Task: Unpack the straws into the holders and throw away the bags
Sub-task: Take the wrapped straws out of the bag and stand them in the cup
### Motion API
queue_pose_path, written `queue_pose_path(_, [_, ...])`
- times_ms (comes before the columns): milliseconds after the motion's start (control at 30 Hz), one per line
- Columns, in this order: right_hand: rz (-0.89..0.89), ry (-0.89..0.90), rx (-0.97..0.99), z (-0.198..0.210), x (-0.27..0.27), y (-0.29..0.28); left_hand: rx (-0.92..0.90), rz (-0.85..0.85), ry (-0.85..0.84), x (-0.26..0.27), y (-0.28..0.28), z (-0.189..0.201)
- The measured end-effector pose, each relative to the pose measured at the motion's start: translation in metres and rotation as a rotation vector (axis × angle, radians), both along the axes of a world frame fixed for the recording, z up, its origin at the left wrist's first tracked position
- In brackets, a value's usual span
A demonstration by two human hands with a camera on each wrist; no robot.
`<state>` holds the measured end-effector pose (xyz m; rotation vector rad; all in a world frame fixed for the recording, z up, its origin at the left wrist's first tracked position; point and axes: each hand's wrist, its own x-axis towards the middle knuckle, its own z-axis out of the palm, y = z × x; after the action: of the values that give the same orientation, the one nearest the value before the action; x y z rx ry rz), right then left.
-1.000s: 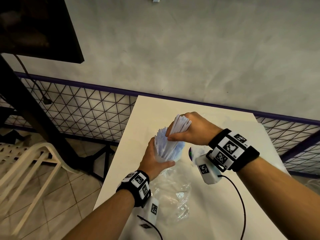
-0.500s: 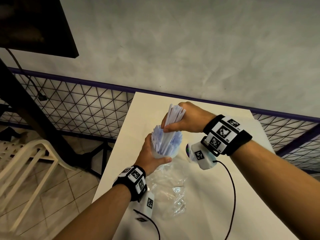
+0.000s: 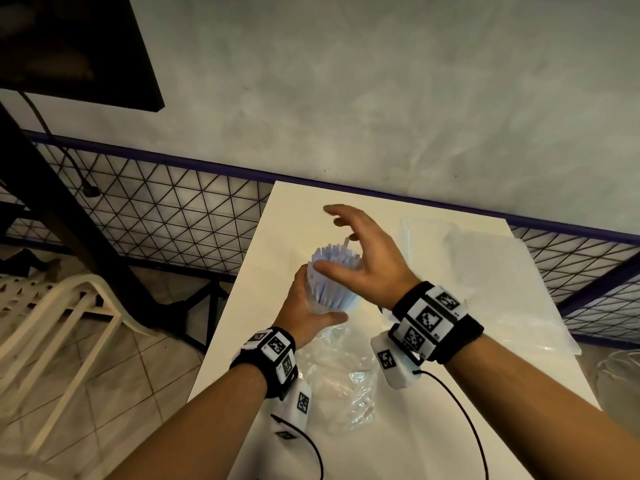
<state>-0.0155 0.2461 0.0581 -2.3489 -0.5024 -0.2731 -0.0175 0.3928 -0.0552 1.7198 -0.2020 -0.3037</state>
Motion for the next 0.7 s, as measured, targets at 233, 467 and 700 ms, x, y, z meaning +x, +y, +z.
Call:
queue_pose_path(233, [0.073, -0.127, -0.443, -0.049, -0.006, 0.009, -0.108, -0.048, -0.014, 0.002, -0.006, 0.005])
queue_pose_path(467, [0.035, -0.052, -0.385, -0.039, 0.007, 0.010, -0.007, 0.004, 0.007, 0.006, -0.002, -0.012])
queue_pose_path(700, [-0.051, 0.068, -0.326, -0.031, 0.010, 0.005, 0.026, -0.002, 0.020, 0.007, 0.001, -0.015])
